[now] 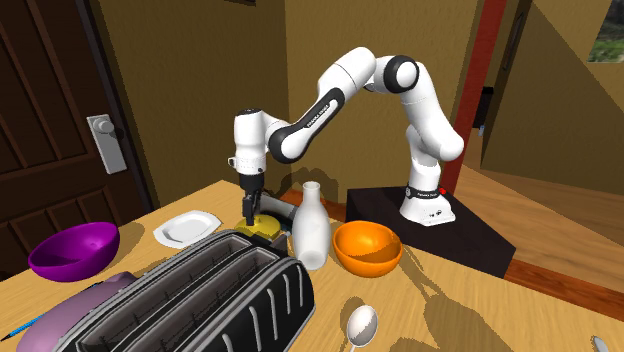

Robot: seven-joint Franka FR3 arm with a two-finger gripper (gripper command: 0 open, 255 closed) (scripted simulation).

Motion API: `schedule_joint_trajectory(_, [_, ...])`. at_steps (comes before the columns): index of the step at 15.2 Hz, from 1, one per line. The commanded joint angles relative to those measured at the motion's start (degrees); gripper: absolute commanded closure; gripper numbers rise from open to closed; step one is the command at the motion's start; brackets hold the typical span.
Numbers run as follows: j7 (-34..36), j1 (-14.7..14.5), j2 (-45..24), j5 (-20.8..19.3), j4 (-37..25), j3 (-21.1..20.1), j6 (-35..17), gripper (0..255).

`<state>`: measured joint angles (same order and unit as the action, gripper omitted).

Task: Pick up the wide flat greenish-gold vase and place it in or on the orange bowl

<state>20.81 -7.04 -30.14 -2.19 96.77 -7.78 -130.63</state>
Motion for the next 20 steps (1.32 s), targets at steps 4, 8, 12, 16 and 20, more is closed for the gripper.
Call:
schedule_joint_trajectory(4, [0.0, 0.0, 0.0, 0.0, 0.0, 0.0, 0.0, 255])
schedule_joint_trajectory(8, [0.0, 0.0, 0.0, 0.0, 0.0, 0.0, 0.0, 255])
schedule_joint_trajectory(12, [0.0, 0.0, 0.8, 0.1, -0.4, -0.1, 1.2, 255])
schedule_joint_trajectory(16, [-0.1, 0.1, 2.3, 0.3, -1.3, -0.2, 3.6, 255])
schedule_joint_trajectory(20, [-0.1, 0.2, 3.7, 0.5, -2.4, -0.3, 6.1, 255])
